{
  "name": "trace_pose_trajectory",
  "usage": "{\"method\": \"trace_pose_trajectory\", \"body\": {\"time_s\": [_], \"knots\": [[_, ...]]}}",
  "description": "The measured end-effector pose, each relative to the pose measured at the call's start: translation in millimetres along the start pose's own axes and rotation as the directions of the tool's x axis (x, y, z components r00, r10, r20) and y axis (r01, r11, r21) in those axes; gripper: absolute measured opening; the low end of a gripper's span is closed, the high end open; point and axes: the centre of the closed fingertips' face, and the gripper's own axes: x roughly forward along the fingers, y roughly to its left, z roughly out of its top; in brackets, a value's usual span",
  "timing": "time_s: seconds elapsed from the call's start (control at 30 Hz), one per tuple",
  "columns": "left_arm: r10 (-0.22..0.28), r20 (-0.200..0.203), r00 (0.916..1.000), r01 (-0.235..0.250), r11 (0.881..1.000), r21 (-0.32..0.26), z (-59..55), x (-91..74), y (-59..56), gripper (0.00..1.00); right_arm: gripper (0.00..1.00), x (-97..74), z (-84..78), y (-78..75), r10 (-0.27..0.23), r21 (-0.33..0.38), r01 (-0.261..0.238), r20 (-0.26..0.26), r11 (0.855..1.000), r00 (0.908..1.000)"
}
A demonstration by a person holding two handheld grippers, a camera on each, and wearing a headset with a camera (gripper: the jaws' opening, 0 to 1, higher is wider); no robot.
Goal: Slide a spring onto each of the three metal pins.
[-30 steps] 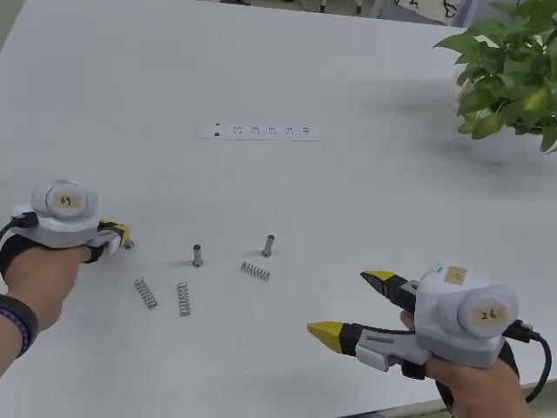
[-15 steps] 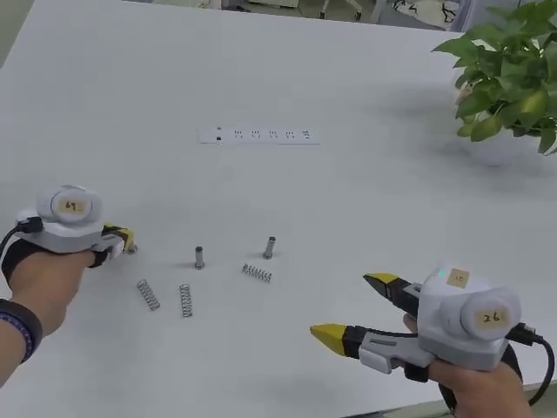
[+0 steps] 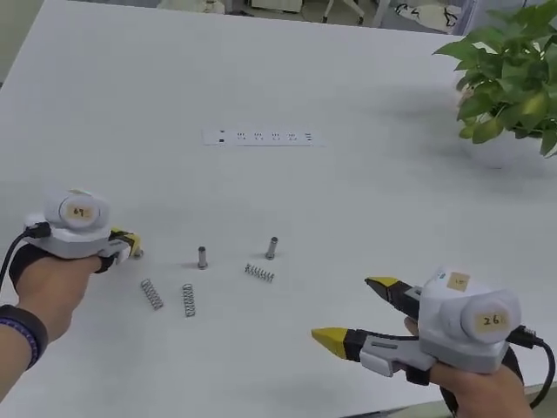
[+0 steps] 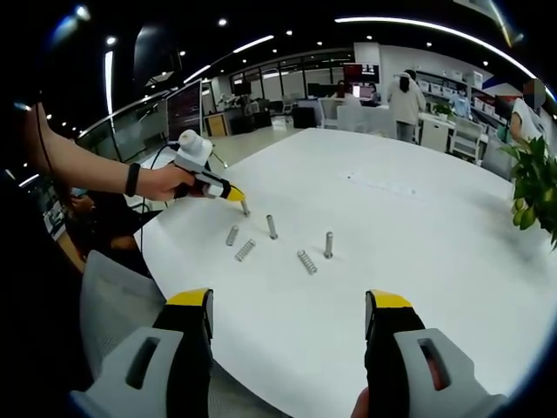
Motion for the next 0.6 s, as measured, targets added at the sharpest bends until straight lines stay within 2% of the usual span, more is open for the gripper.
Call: {"method": "trace_pose_trajectory", "body": {"time_s": [0.6], "knots": [[-0.007, -0.021, 0.9998, 0.007, 1.0, 0.029, -10.4, -7.3, -11.1, 0.0, 0.7, 1.4, -5.8, 4.2, 0.012, 0.004, -0.012, -0.002, 1.0, 0.9999]]}}
